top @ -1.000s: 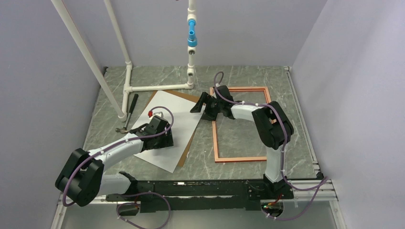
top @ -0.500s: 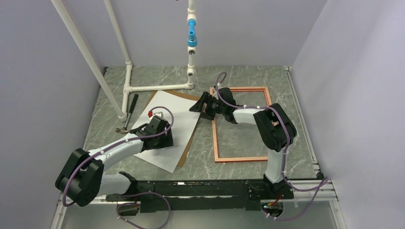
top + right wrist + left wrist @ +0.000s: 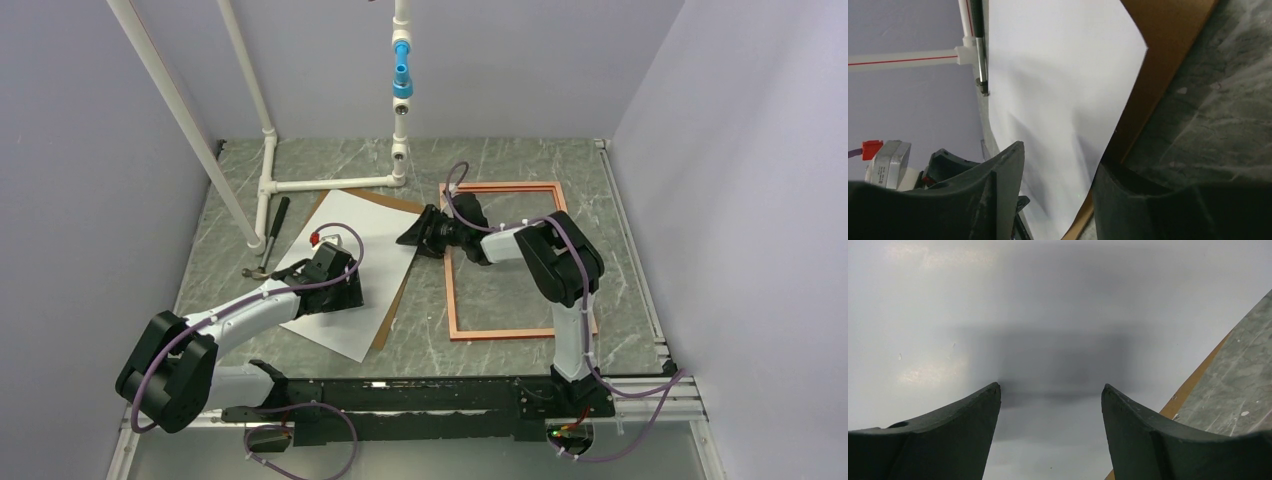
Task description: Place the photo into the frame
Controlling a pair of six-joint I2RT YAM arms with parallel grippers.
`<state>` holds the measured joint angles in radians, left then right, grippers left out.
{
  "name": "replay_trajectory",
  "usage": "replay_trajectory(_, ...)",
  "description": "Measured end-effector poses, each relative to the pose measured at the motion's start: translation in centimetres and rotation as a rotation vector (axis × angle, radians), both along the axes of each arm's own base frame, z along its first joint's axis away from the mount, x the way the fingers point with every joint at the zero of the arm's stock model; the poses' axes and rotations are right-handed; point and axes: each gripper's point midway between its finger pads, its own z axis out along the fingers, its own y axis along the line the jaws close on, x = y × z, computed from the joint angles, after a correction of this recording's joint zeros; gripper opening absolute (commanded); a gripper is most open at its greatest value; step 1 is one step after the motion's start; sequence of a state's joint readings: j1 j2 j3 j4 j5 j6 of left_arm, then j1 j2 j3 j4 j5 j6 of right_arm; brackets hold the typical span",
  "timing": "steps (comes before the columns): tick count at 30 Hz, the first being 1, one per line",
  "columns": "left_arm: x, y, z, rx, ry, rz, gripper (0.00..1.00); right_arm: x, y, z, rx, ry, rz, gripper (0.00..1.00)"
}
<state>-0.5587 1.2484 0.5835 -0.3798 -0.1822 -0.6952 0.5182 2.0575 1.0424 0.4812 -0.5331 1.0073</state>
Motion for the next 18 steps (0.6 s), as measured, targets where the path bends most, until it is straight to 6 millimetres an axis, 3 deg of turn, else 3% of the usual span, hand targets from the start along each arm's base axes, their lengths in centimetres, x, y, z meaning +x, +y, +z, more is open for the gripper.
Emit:
replay_trajectory(4,0.0,0.0,0.1,-0.002,-0.003,0.001,0.78,-0.3,0.4,-0.7,0.001,0.012,0.007,0.16)
replay_trajectory(7,0.0,0.0,0.4,-0.006,-0.009,0.0,0.79,-0.5,0.6,-0.9,-0.003,0.018,0.011,0.04)
replay_trajectory(11,-0.1,0.0,1.4,-0.023,-0.037,-0.003,0.8,-0.8,0.5,-1.0,-0.015,0.018,0.019,0.0)
replay_trajectory(18,-0.2,-1.0,6.2,-0.104,-0.199,-0.044,0.85,-1.4,0.0,0.5,-0.051,0.007,0.035,0.0)
